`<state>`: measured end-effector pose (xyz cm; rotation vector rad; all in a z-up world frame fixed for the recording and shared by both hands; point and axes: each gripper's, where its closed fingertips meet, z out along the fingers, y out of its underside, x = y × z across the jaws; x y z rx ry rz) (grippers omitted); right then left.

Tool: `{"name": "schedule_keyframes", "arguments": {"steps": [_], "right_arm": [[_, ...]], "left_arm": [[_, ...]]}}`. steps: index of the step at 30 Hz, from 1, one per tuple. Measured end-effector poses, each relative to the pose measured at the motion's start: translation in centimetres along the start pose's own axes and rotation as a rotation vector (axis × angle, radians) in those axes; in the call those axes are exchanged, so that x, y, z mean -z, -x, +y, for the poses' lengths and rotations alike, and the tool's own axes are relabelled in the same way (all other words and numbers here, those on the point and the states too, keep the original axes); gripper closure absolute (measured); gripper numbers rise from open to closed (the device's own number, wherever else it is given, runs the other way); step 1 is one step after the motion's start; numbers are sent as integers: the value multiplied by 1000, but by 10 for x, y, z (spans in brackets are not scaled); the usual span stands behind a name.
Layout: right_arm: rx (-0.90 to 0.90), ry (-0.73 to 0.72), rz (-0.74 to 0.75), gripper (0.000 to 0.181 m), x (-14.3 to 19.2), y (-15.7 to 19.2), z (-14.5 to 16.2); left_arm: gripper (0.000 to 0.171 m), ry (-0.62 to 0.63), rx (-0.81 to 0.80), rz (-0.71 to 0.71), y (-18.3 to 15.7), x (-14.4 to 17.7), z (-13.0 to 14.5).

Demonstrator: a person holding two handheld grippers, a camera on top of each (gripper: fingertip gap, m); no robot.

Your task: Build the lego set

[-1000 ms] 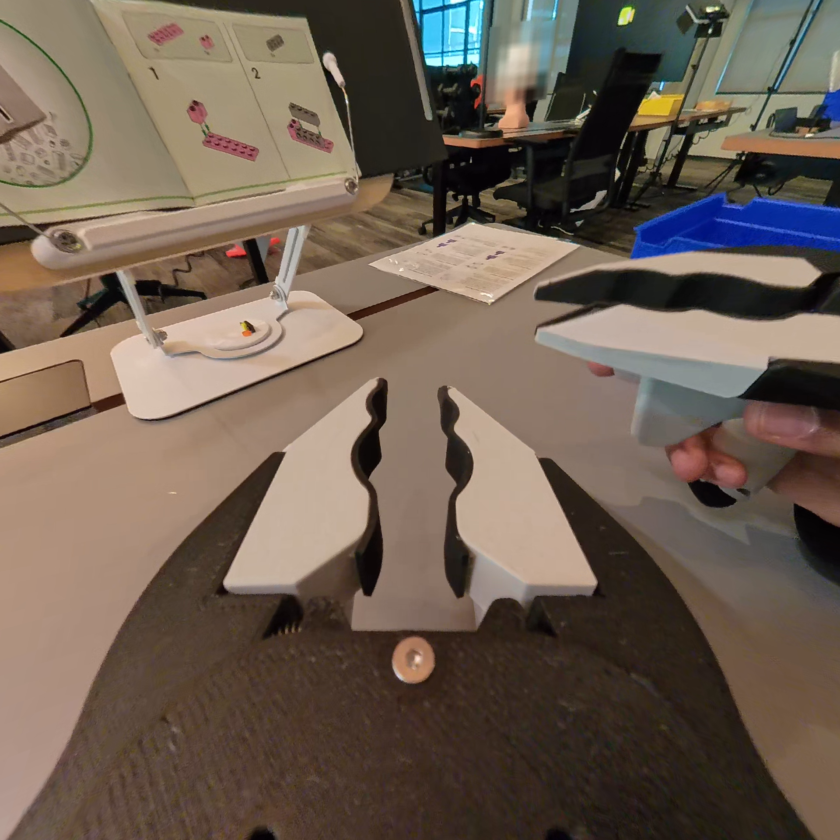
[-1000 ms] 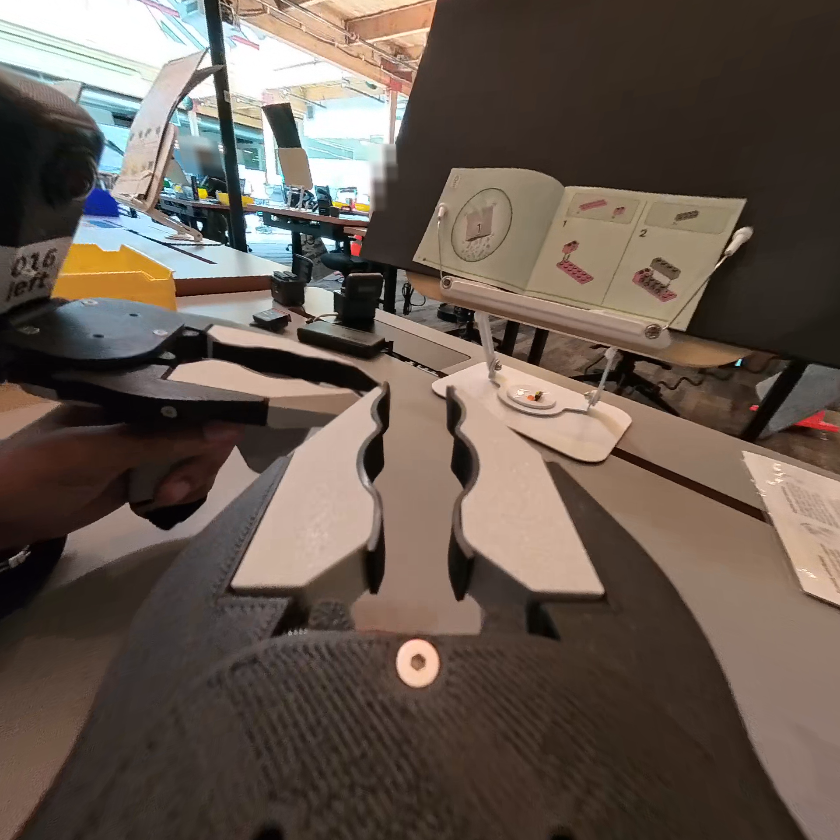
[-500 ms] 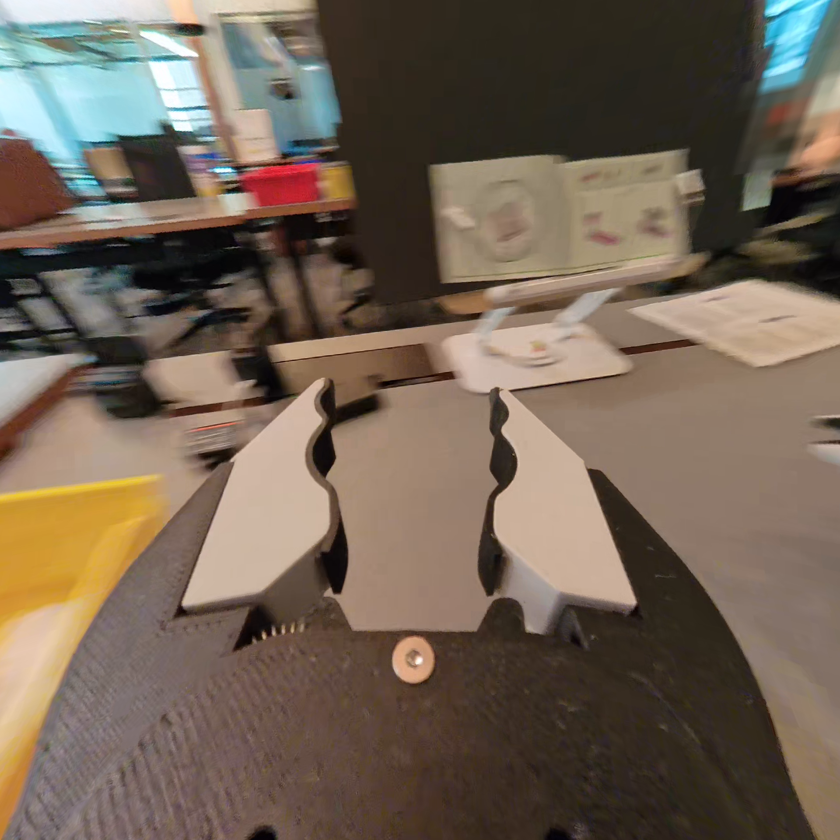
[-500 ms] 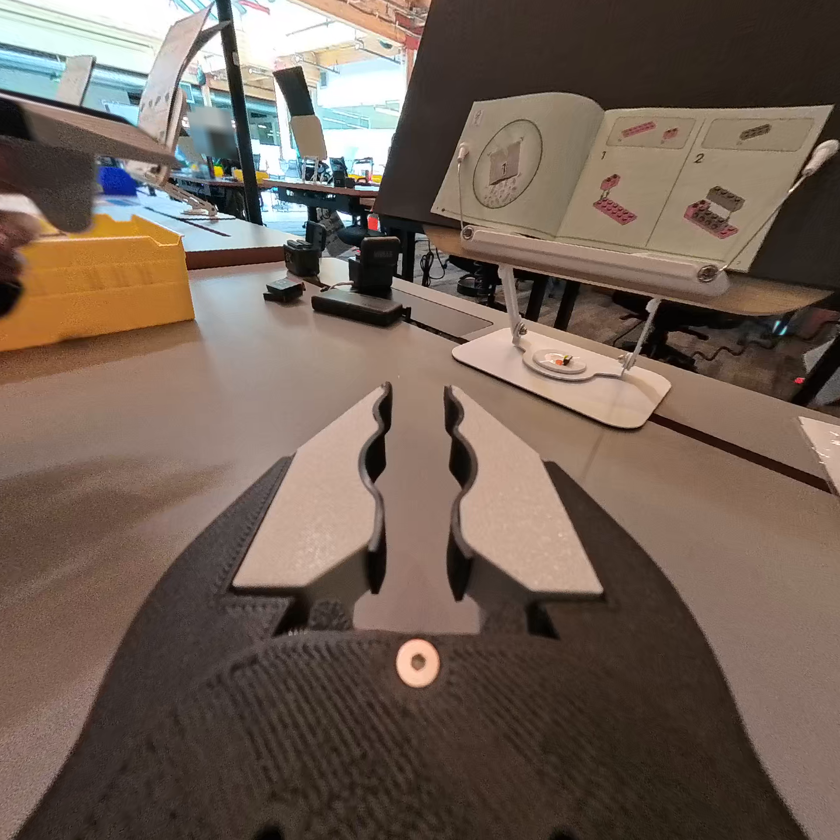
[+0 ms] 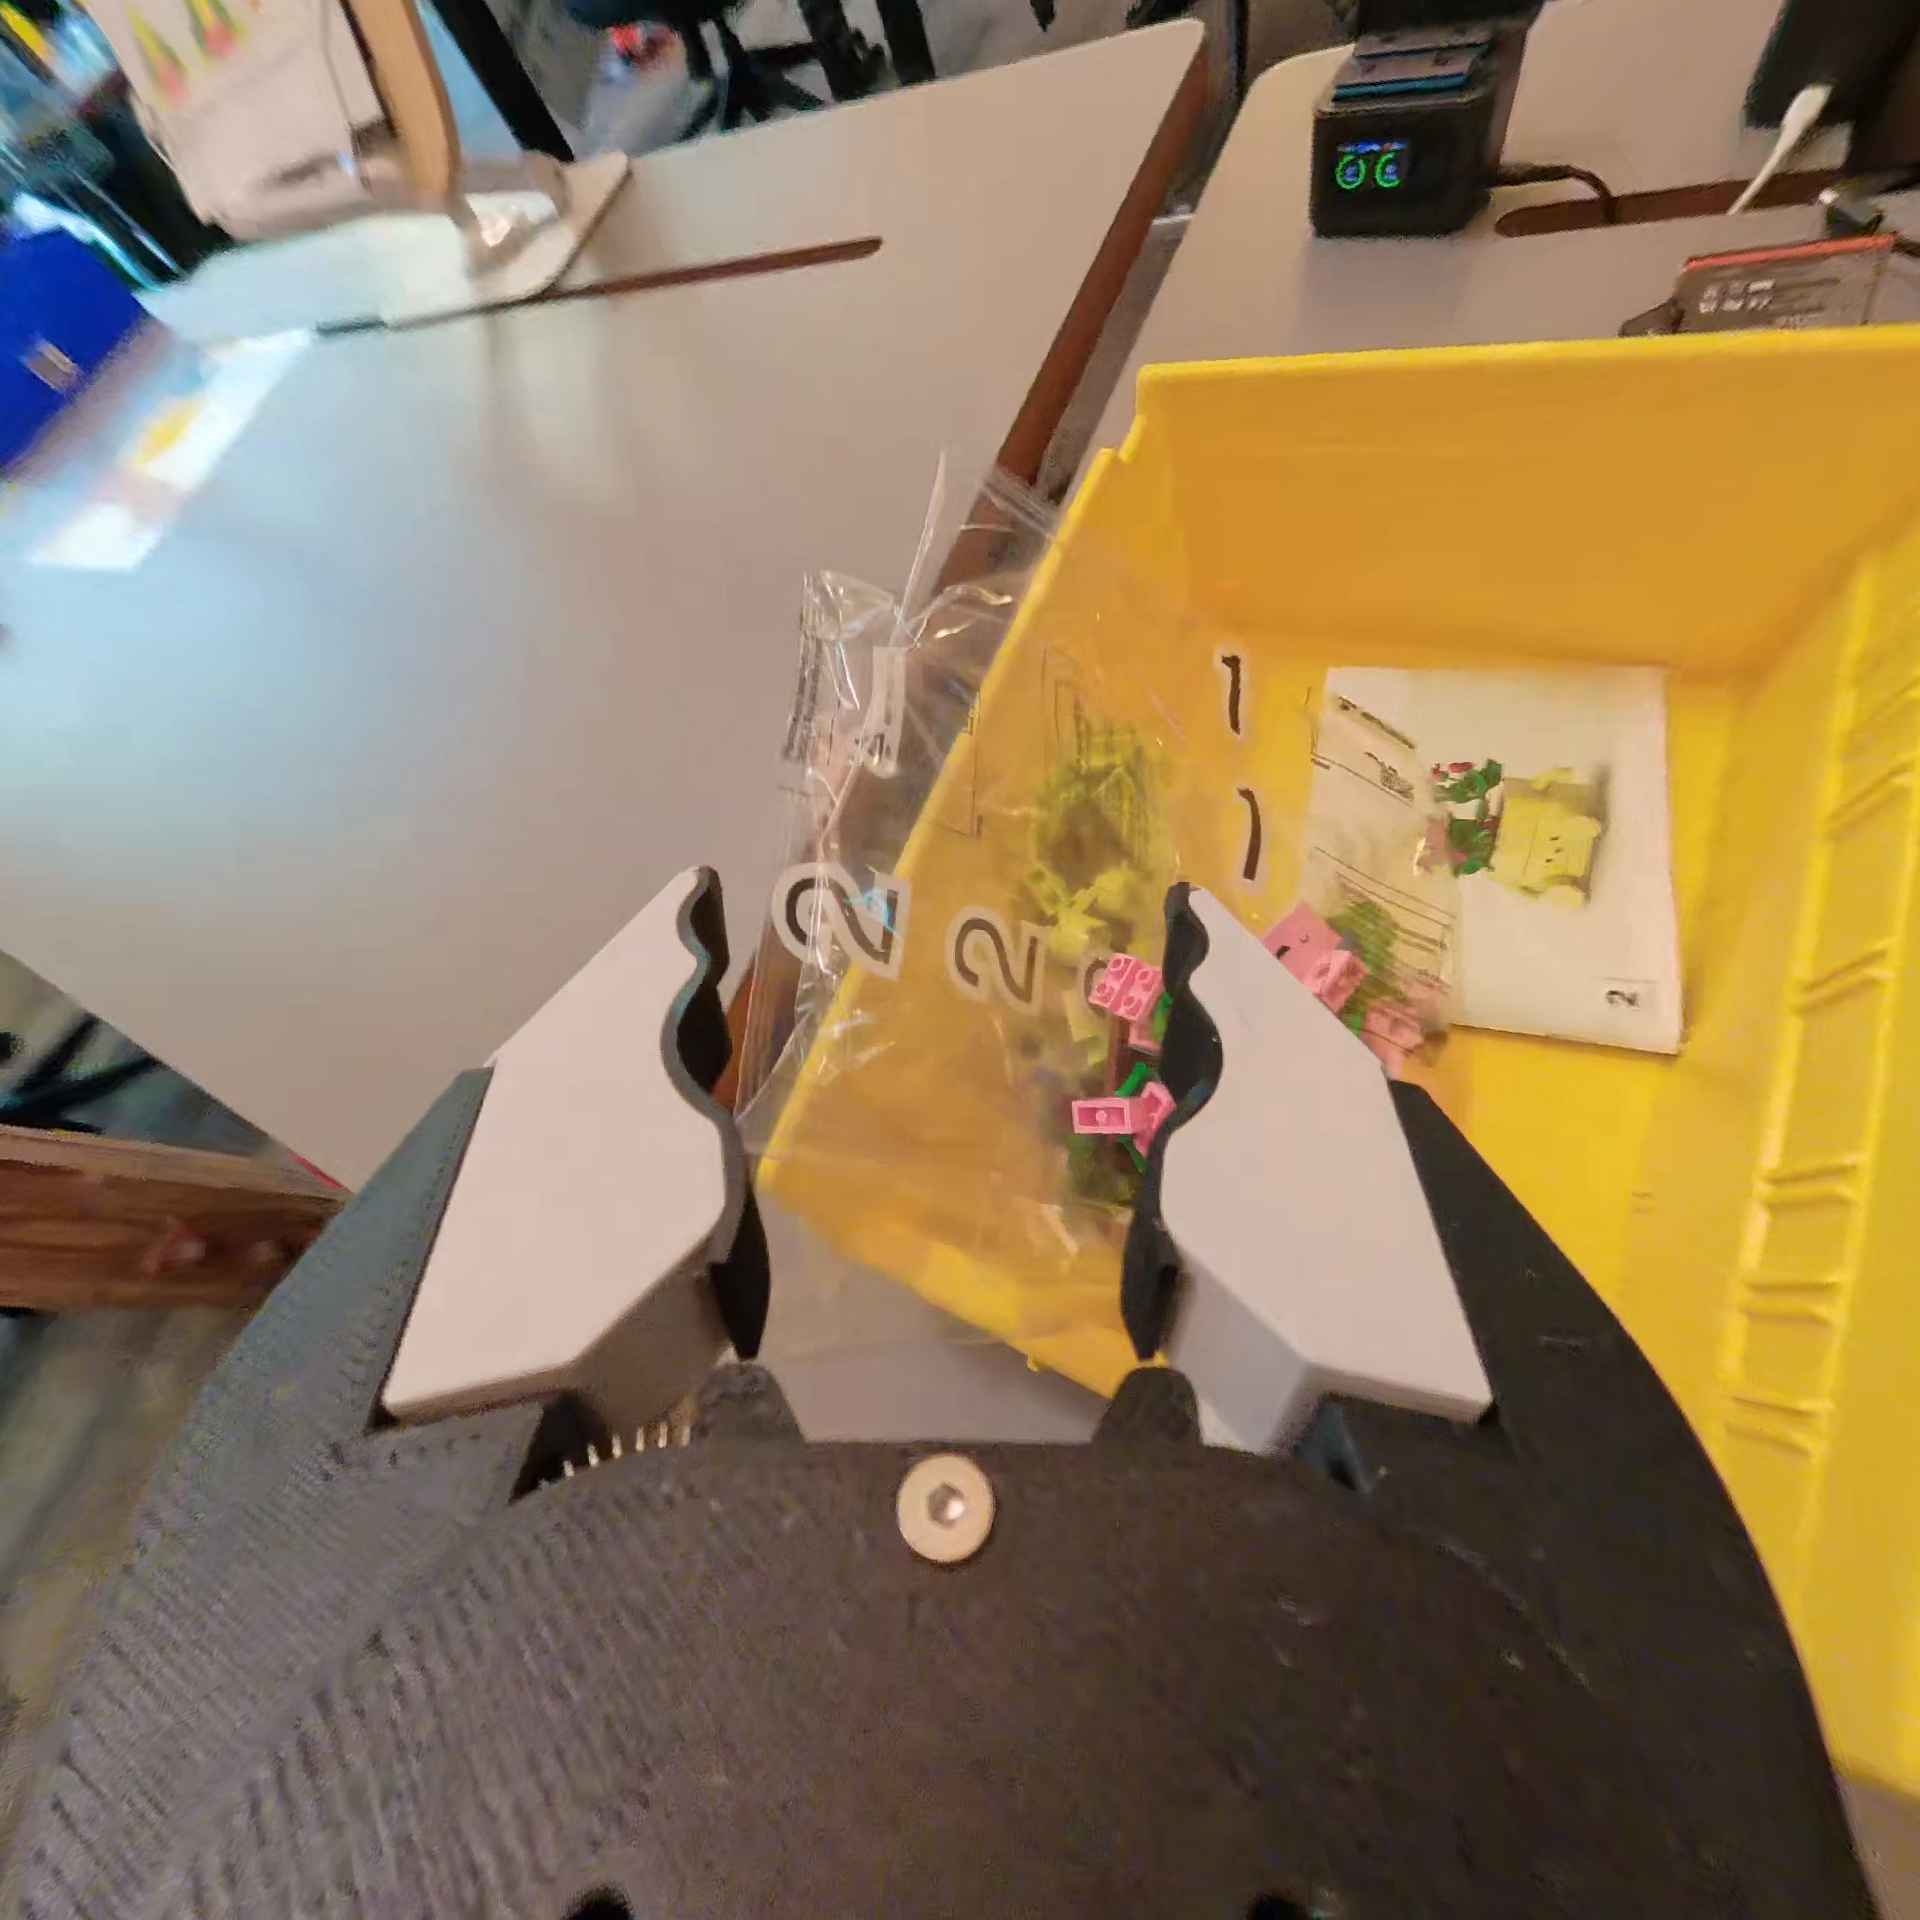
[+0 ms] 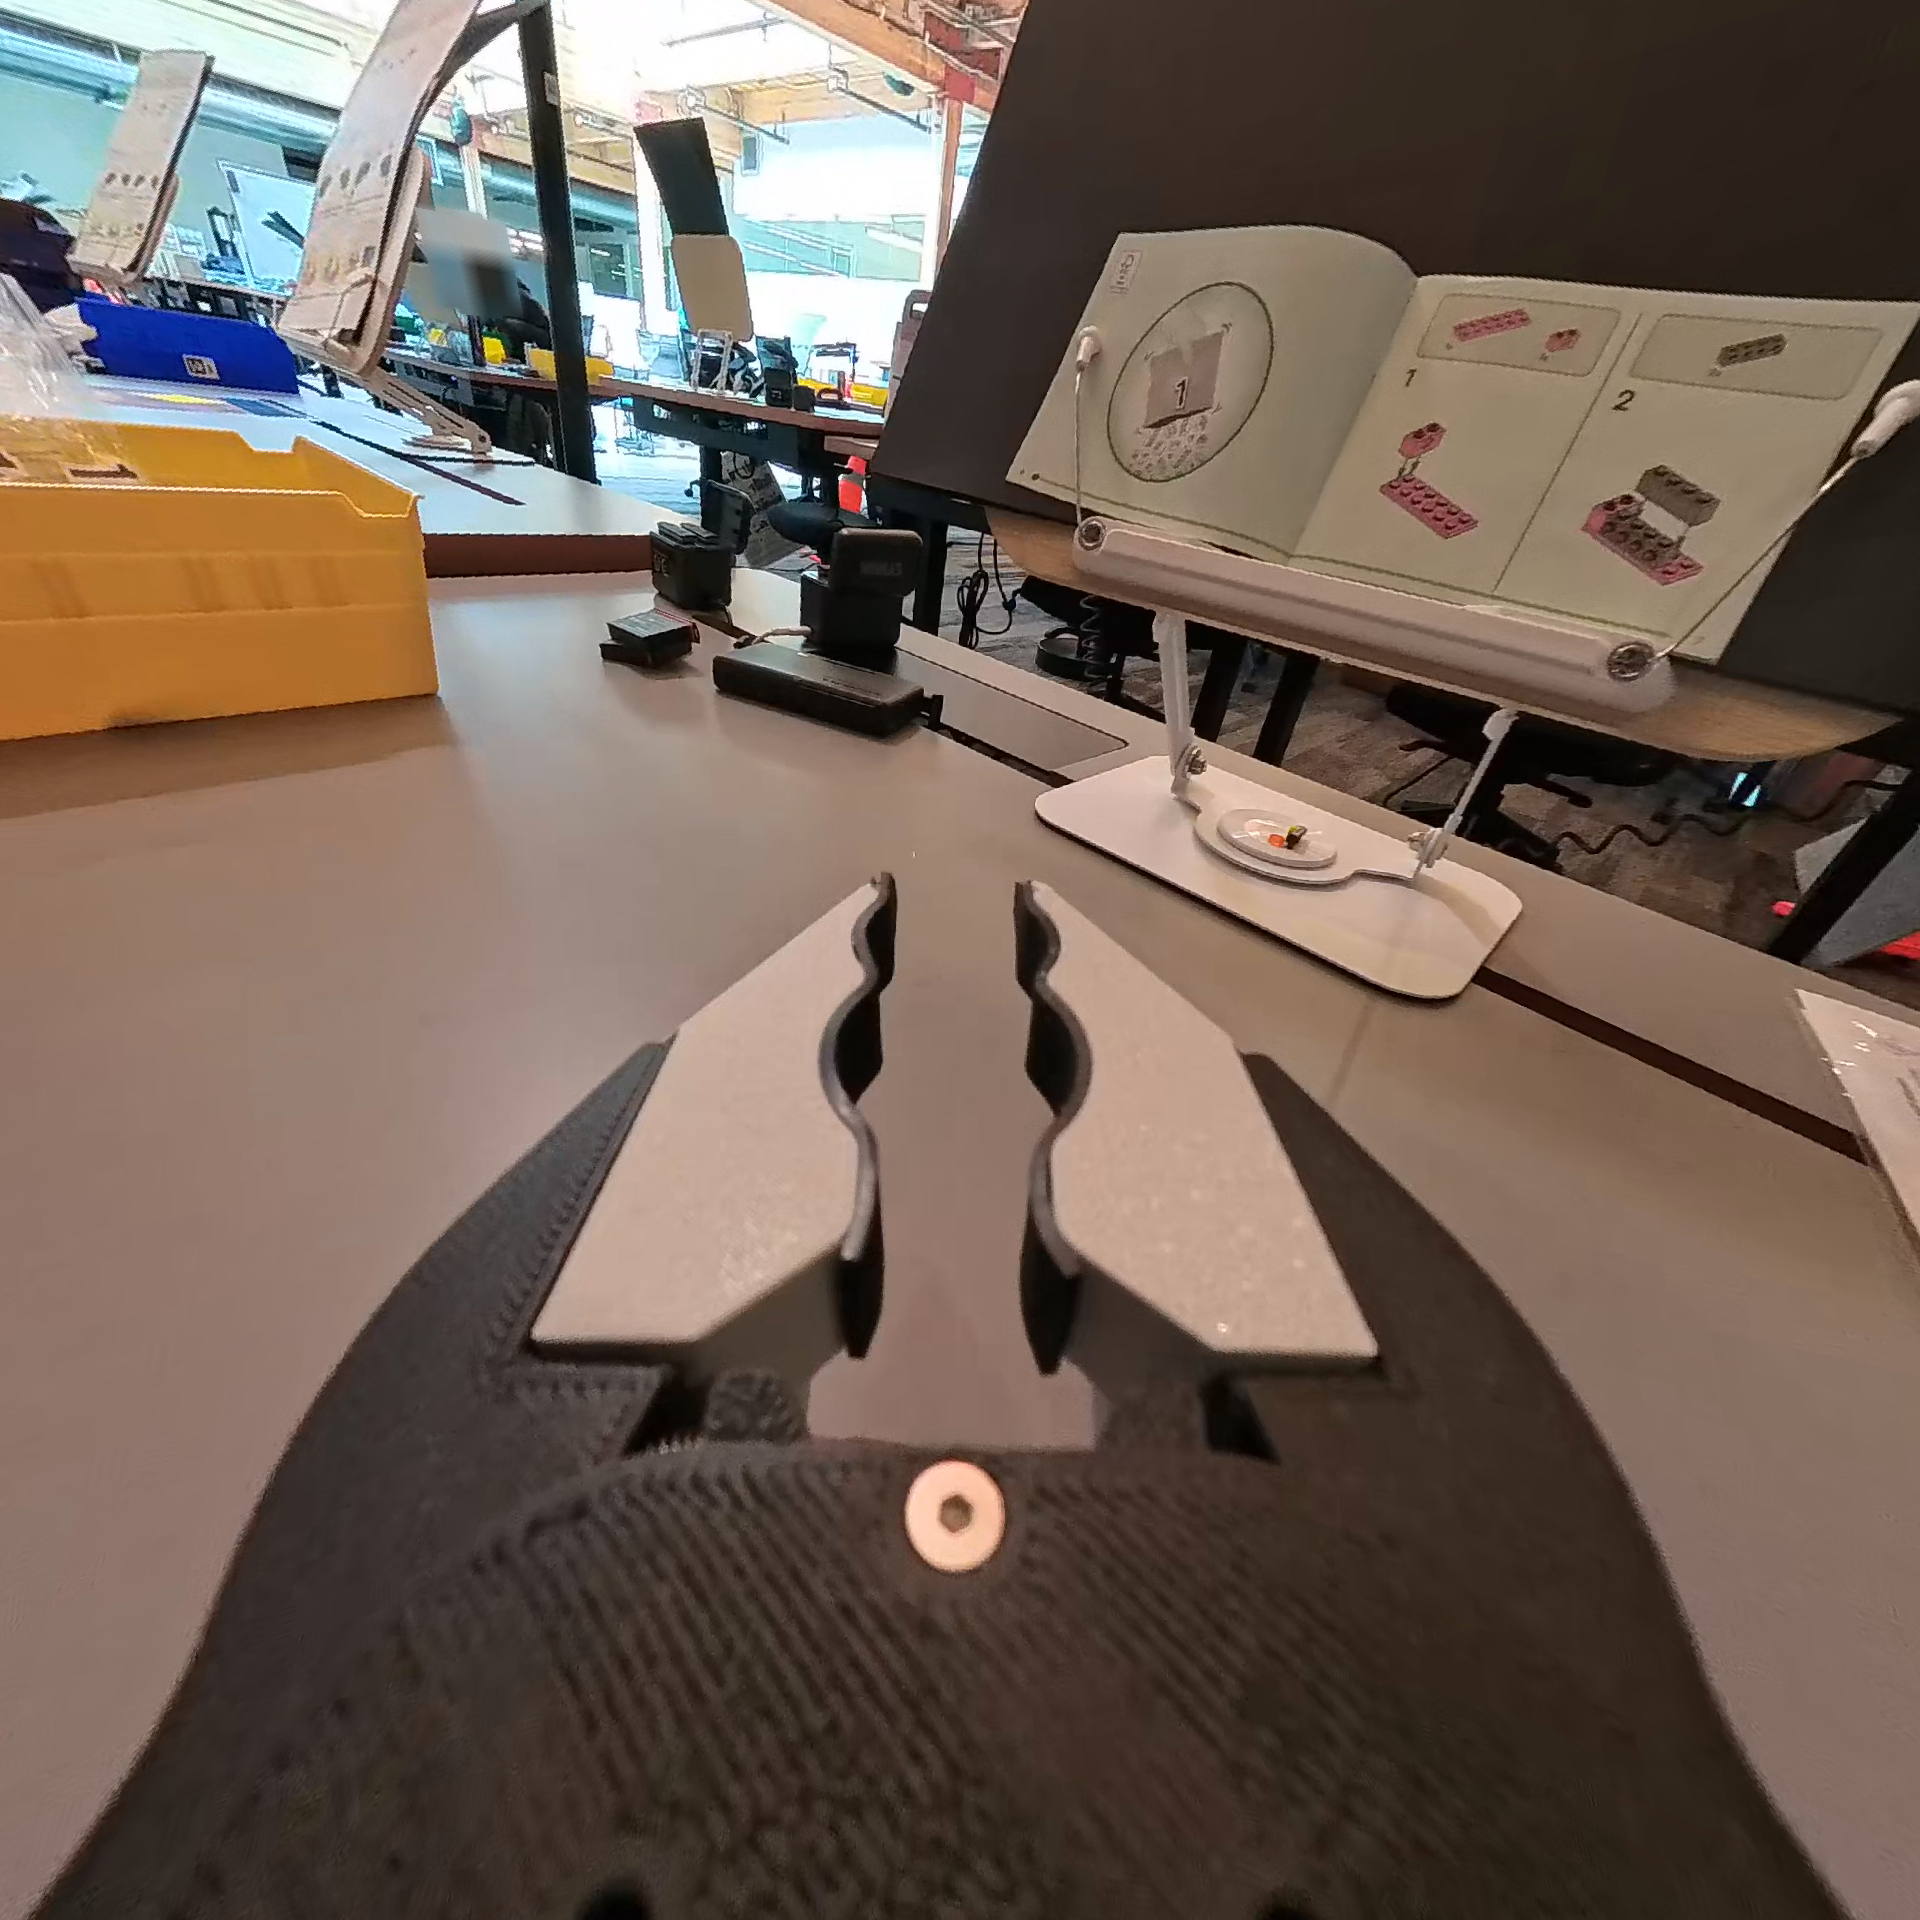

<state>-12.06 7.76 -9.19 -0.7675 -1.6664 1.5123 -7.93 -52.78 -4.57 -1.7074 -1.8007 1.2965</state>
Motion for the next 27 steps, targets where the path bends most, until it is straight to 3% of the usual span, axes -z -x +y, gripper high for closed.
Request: {"name": "schedule_keyframes", "arguments": {"steps": [2,8,10,13,14,17,19,21,25,27], "right_arm": [[1,-1,1,160,0,0,0],[24,-9,6,160,1,2,-1],[36,-7,4,160,1,4,-1],[56,-3,7,159,1,5,0],[61,-2,12,158,1,5,0],[76,0,12,157,0,7,0],[82,1,11,157,0,8,0],[87,3,10,157,0,8,0],[94,2,11,157,0,9,0],[93,1,13,157,0,9,0]], "left_arm": [[95,-6,-64,-52,-1,-3,-2],[90,105,-103,-63,-12,-18,9],[107,103,-93,-27,-20,-17,8],[151,103,-98,110,-46,-11,7],[153,100,-100,92,-45,-10,5],[124,28,-145,-174,-5,-5,-11],[111,-19,-167,-248,10,-4,-19],[101,-12,-152,-178,6,-14,-16],[85,192,-82,4,-16,-35,15],[98,195,-133,17,-20,-34,16]]}}
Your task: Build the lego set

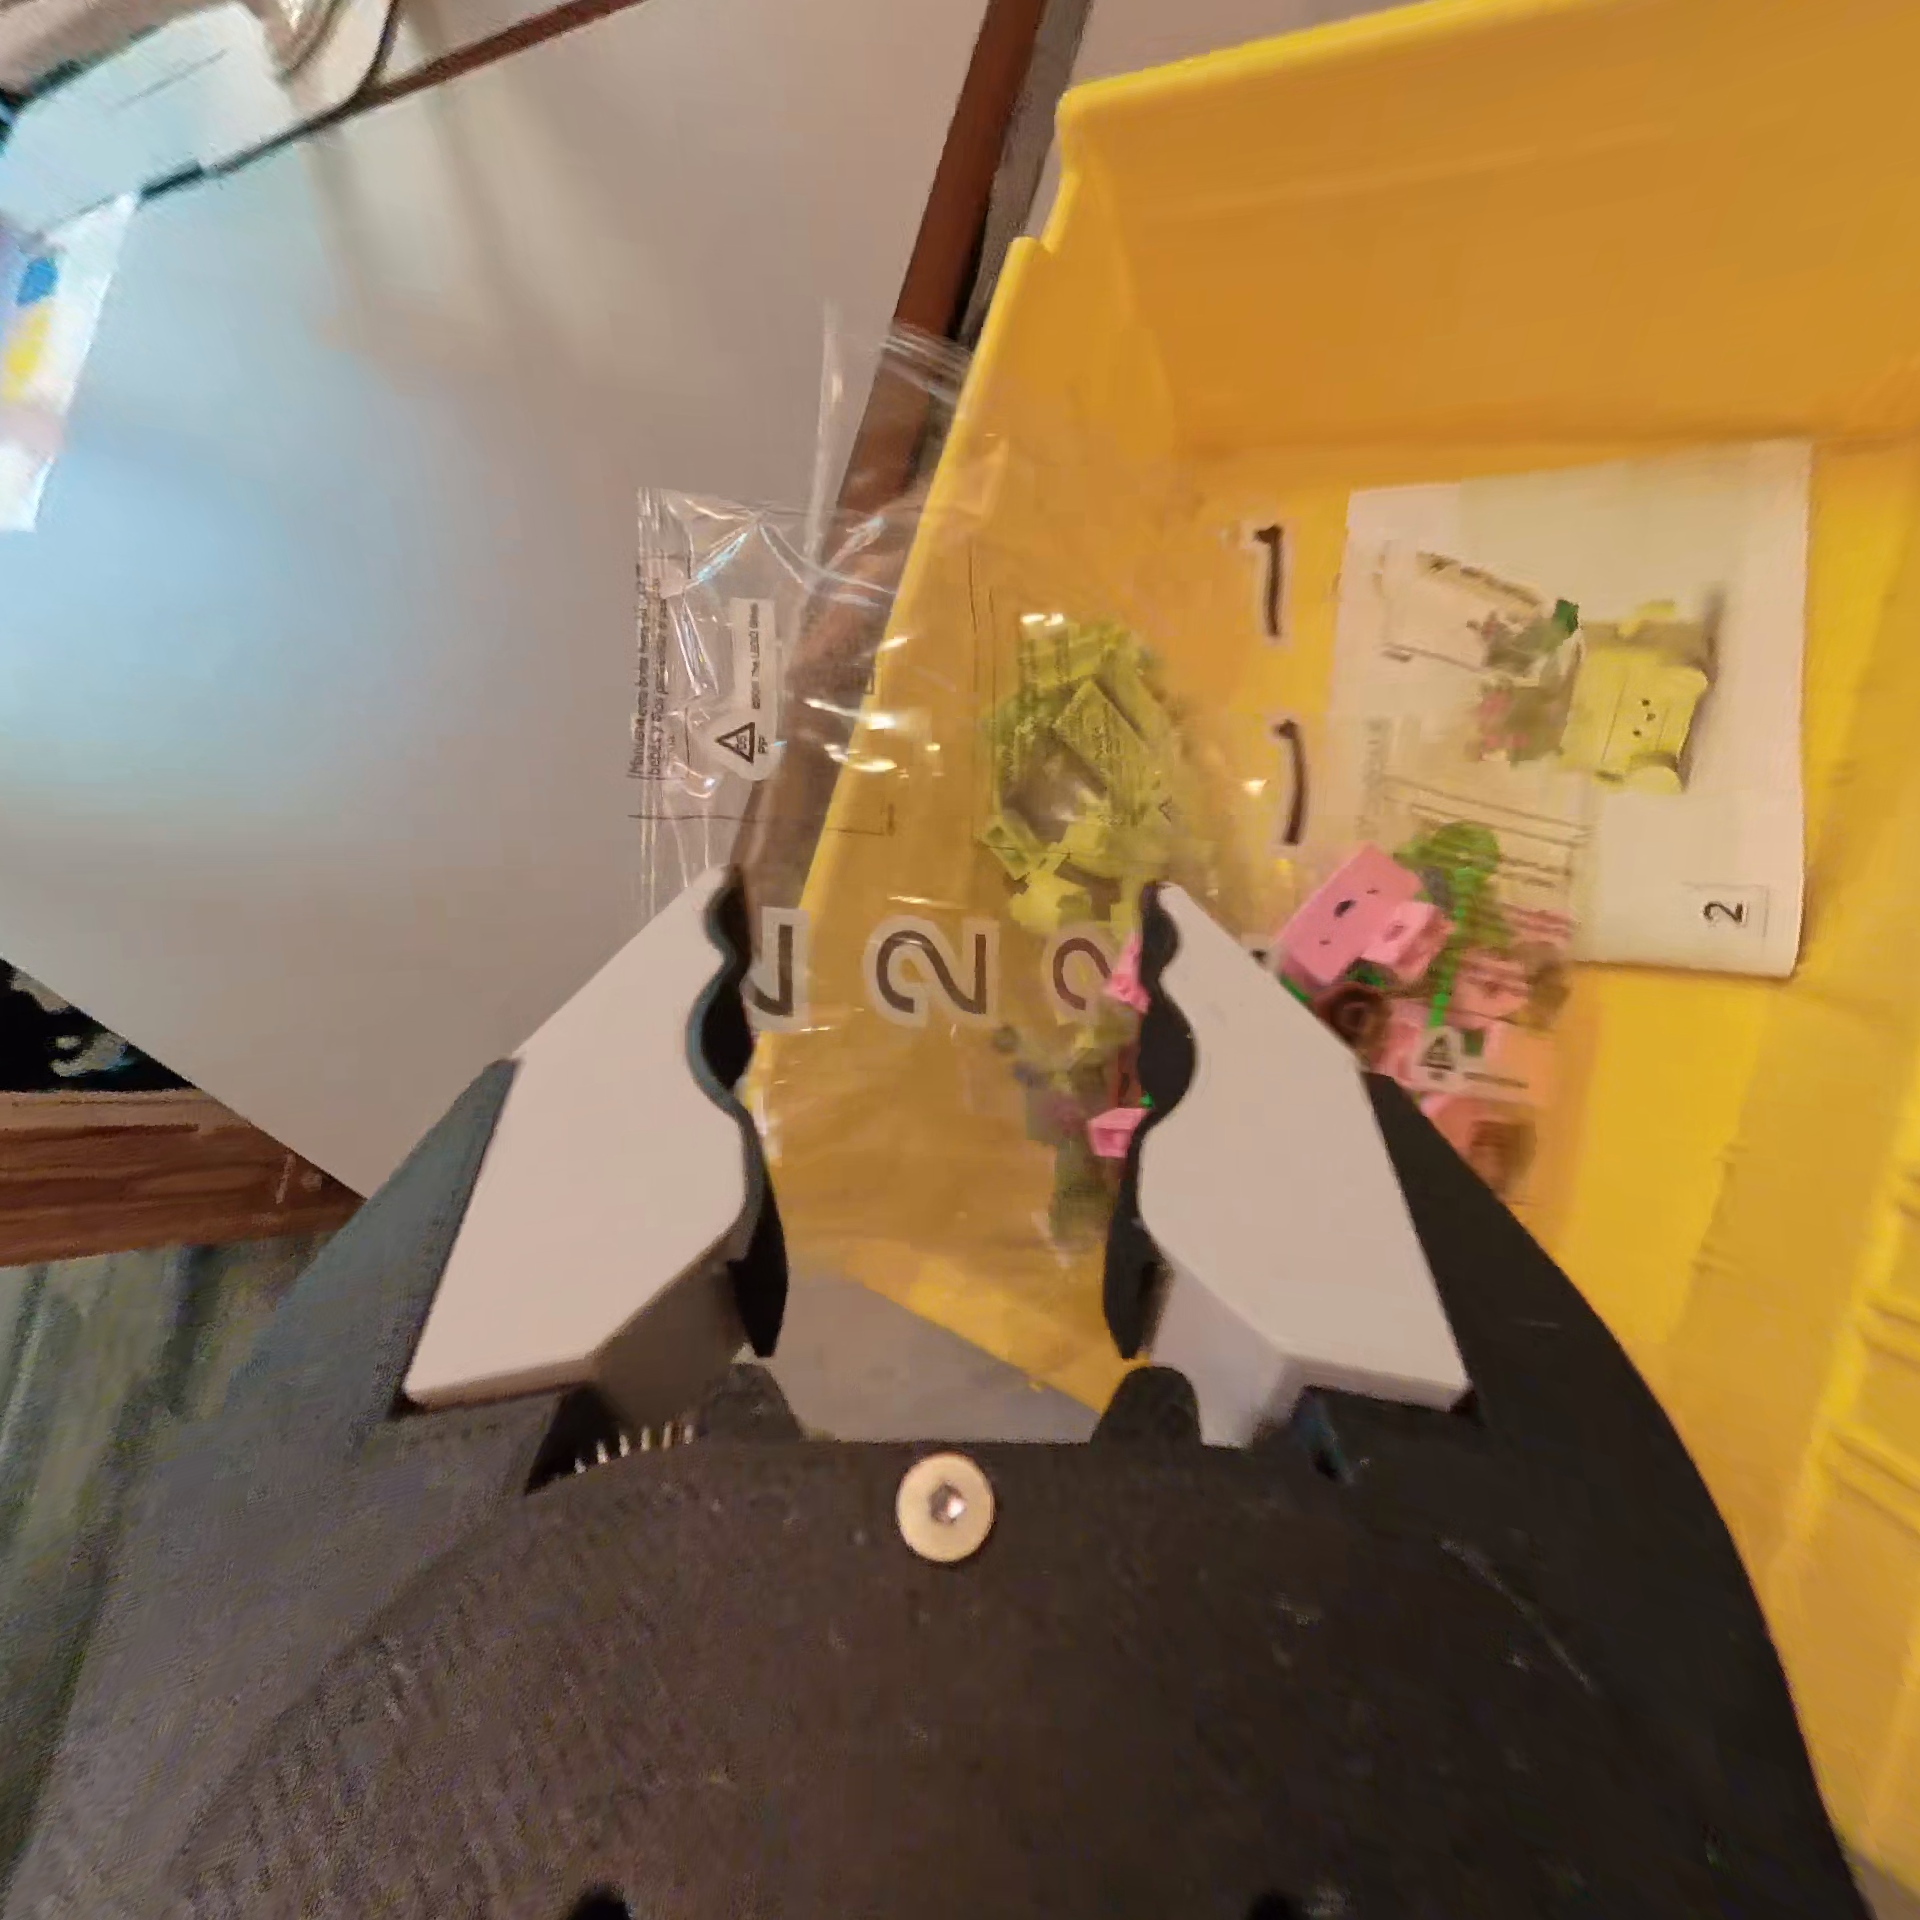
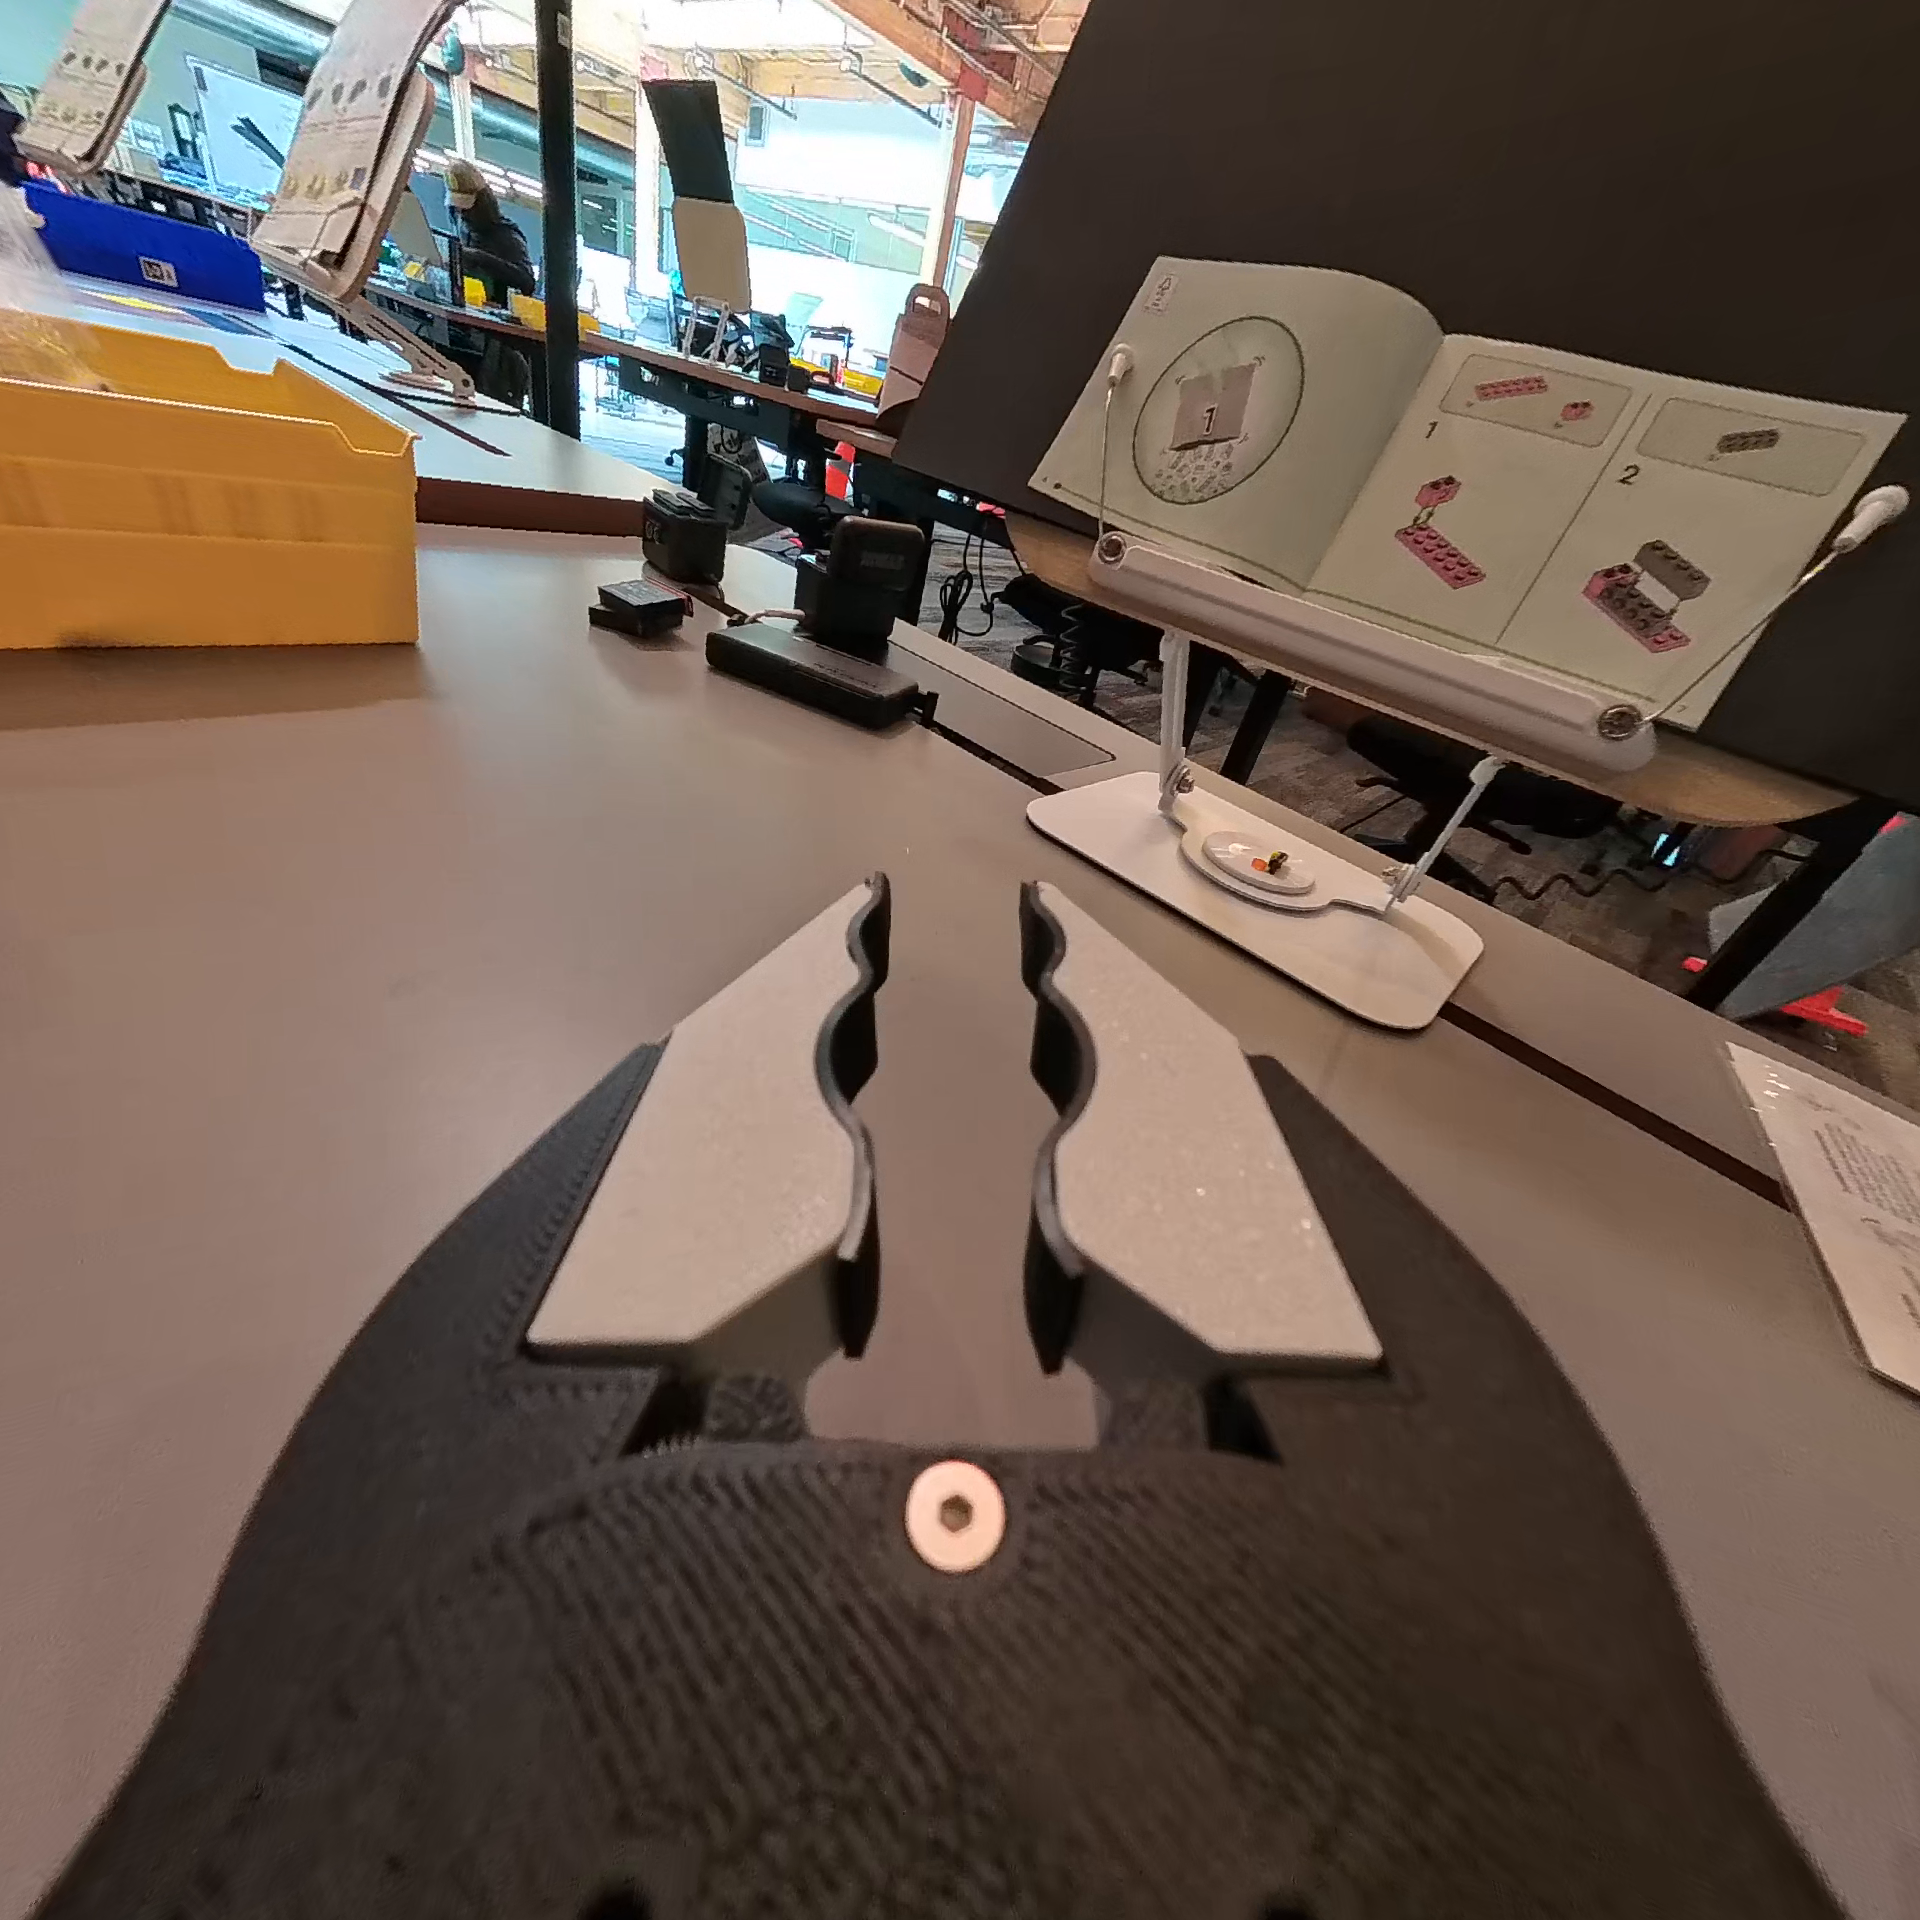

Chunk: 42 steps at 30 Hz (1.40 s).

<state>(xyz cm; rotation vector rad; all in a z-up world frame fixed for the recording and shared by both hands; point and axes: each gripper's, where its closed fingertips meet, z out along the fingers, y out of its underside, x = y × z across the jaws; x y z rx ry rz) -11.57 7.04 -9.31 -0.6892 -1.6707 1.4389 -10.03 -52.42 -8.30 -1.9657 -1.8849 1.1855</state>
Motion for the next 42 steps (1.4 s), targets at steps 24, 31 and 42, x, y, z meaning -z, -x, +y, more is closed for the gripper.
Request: {"name": "schedule_keyframes", "arguments": {"steps": [24,31,42], "right_arm": [[27,-10,-43,153,0,11,-2],[-164,-172,-421,96,20,83,-43],[-397,-120,-463,149,22,27,-34]], "left_arm": [[171,-735,-304,97,-102,246,-161],[171,-925,-374,480,-241,307,-169],[171,-909,-222,1135,-404,295,-130]]}}
